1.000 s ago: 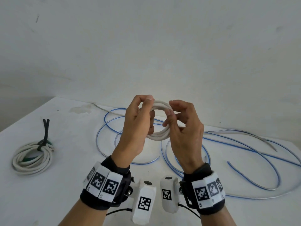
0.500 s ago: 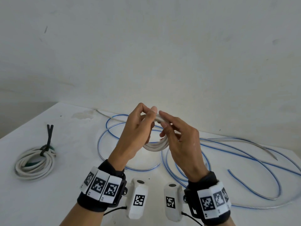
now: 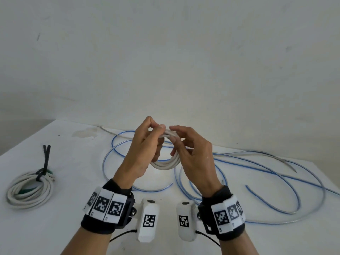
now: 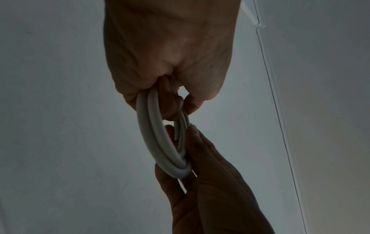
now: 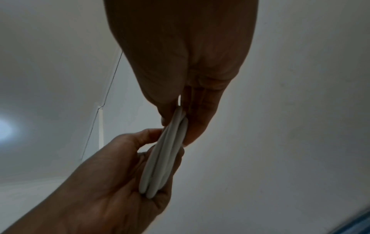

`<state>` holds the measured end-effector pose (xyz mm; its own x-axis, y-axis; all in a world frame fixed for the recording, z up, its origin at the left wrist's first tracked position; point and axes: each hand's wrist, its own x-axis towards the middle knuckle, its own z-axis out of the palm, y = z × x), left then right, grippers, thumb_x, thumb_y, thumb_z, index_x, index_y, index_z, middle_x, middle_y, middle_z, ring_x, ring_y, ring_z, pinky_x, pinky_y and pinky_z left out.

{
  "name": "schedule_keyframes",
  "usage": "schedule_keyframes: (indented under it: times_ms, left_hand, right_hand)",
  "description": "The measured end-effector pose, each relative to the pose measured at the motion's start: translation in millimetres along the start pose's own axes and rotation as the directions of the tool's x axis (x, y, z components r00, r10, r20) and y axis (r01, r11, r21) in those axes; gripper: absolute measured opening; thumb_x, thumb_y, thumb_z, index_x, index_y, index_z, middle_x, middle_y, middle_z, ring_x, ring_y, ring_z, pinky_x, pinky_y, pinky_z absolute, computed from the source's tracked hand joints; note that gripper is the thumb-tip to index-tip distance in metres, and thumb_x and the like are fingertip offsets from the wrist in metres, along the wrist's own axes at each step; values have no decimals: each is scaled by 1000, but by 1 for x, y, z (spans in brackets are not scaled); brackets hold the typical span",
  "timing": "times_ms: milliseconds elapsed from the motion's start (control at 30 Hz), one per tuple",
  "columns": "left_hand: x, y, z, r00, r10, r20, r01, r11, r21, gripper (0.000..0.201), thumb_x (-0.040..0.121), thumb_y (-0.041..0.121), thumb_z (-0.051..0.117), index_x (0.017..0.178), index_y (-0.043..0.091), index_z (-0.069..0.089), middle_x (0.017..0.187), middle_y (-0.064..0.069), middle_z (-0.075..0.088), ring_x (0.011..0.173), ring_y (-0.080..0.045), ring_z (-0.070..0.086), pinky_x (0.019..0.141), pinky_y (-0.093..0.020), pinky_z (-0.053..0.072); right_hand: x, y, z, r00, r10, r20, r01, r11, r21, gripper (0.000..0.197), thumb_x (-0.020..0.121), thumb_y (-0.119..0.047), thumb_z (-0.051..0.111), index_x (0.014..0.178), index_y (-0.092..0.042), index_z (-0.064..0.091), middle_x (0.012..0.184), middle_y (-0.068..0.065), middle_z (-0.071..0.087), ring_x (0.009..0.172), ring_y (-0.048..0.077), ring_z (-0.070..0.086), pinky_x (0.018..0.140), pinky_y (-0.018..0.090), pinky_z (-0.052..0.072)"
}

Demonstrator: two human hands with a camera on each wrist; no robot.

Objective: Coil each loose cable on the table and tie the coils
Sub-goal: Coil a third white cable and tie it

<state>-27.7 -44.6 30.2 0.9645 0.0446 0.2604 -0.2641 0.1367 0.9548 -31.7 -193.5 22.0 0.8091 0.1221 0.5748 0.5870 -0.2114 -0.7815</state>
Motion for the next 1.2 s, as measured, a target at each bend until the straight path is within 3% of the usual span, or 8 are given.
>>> schedule_keyframes:
  times_ms: [367,633,700,767,833,900,1033,1200]
  left_hand:
    - [-13,7,42,977,-150,151,143,988,53,35,106,18,50,74,18,34,55,4,26,50,-14,16,42,-24,17]
    - [-41,21,125,906,-205,370,162,976,145,33,103,13,52,74,17,36,53,5,33,48,-13,20,41,-24,19]
    - [-48,23,142,897,-234,374,194,971,143,34,101,12,52,72,18,35,55,2,33,48,-13,20,41,-23,18]
    - [-54,25,157,900,-254,354,215,966,146,34,99,11,53,71,19,35,55,1,34,46,-13,22,41,-22,18]
    - [-63,25,170,892,-264,366,225,963,146,33,98,12,54,72,18,36,55,1,36,45,-12,24,42,-22,19]
    - [-72,22,182,880,-270,390,228,962,151,31,98,12,54,72,18,37,55,1,36,46,-13,24,42,-22,19]
    - [-86,12,196,859,-295,419,253,955,155,29,97,13,55,73,18,38,52,4,39,48,-13,24,42,-23,19]
    - [-90,4,196,854,-318,413,277,948,157,28,97,13,56,75,19,39,53,5,39,45,-11,26,42,-24,20]
  right_hand:
    - [1,-21,-72,930,305,203,-316,948,24,13,101,-20,64,96,-8,65,86,16,76,73,25,71,65,35,60]
    - [-39,-49,-172,858,510,61,-484,843,-236,29,105,-28,55,94,-4,68,88,13,71,70,21,67,60,28,59]
    - [-51,-39,-208,814,577,-67,-547,723,-422,23,101,-22,61,87,-5,69,84,13,70,65,23,69,58,29,60]
    - [-74,-24,-246,731,651,-206,-605,478,-637,19,94,-22,69,88,-5,68,85,17,70,82,32,74,69,36,61]
    - [-108,-4,-282,649,665,-369,-597,145,-789,30,89,-25,72,109,-5,64,108,19,70,107,36,69,84,41,57]
    - [-149,-6,-303,613,628,-481,-590,-41,-806,38,90,-19,67,124,-6,57,128,20,63,117,38,63,91,43,54]
    - [-201,-6,-316,588,563,-581,-566,-227,-792,32,98,-13,48,128,-9,57,133,16,59,121,36,60,96,40,47]
    - [-208,9,-312,560,582,-590,-562,-257,-786,25,98,-10,52,121,-9,60,125,12,63,114,32,63,88,36,46]
